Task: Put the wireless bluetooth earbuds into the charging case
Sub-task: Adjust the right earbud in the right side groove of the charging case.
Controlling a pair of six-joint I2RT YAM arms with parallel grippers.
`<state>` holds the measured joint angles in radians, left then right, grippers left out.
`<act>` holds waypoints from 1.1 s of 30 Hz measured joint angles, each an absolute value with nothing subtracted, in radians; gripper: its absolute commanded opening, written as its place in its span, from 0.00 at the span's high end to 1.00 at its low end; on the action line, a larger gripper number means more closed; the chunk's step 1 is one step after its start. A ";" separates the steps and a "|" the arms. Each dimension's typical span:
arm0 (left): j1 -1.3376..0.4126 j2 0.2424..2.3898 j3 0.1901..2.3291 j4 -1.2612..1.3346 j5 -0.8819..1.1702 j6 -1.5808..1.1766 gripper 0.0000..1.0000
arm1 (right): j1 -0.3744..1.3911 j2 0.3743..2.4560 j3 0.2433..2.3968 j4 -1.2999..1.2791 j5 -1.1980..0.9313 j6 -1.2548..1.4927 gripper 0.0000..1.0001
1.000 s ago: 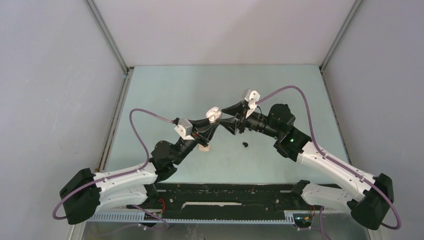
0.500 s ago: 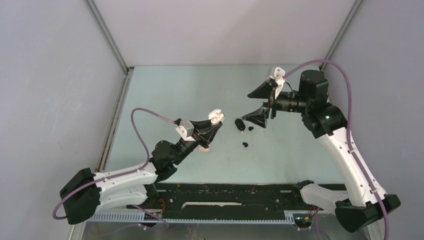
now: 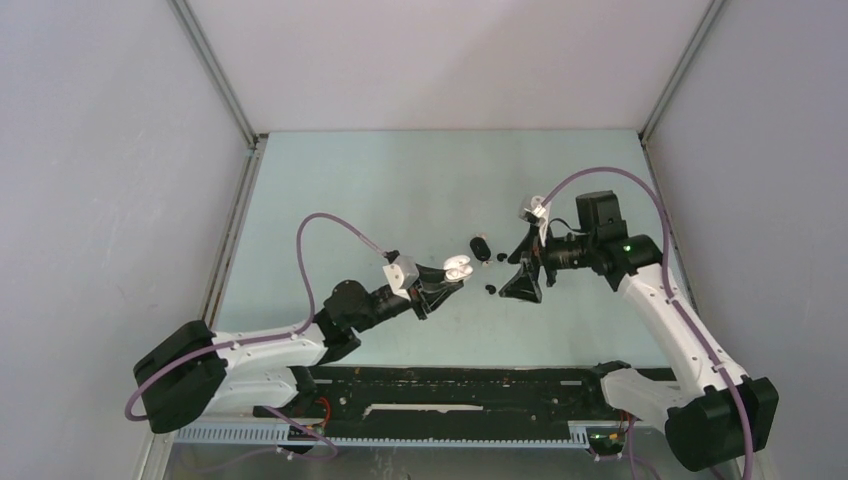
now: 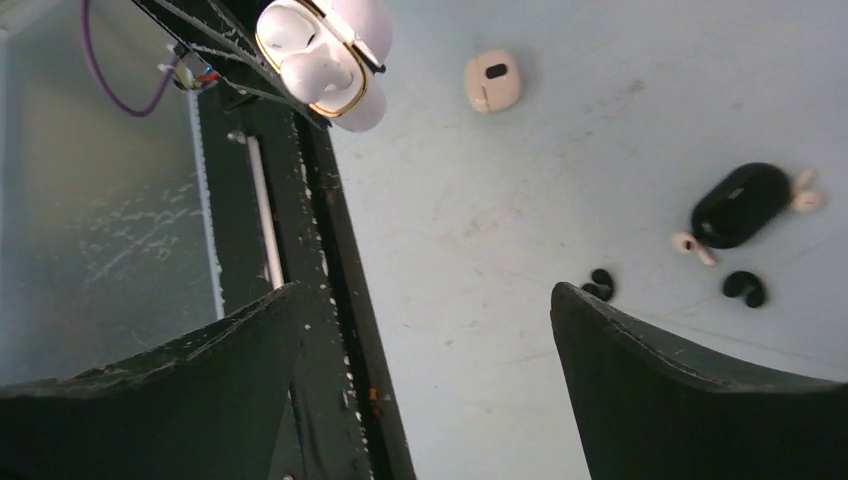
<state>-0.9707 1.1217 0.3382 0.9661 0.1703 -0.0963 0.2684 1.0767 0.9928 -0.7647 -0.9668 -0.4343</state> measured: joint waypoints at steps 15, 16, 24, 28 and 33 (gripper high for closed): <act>-0.979 1.127 0.259 0.948 0.278 -0.070 1.00 | 0.376 1.082 0.898 -0.544 -1.069 -0.377 0.06; -0.979 1.141 0.259 0.955 0.287 -0.070 1.00 | 0.384 1.092 0.897 -0.542 -1.068 -0.378 0.06; -0.980 1.233 0.262 0.978 0.345 -0.080 1.00 | 0.442 1.156 0.894 -0.538 -1.027 -0.404 0.07; -0.980 1.235 0.262 0.997 0.356 -0.081 1.00 | 0.458 1.180 0.893 -0.540 -1.014 -0.428 0.06; -0.980 1.235 0.262 1.009 0.371 -0.081 1.00 | 0.471 1.182 0.892 -0.544 -0.993 -0.451 0.07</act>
<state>-0.9798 1.2346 0.2615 1.0088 0.3714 -0.0814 0.4706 1.1824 0.8925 -0.5442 -0.9928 -0.4507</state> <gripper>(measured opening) 0.288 0.935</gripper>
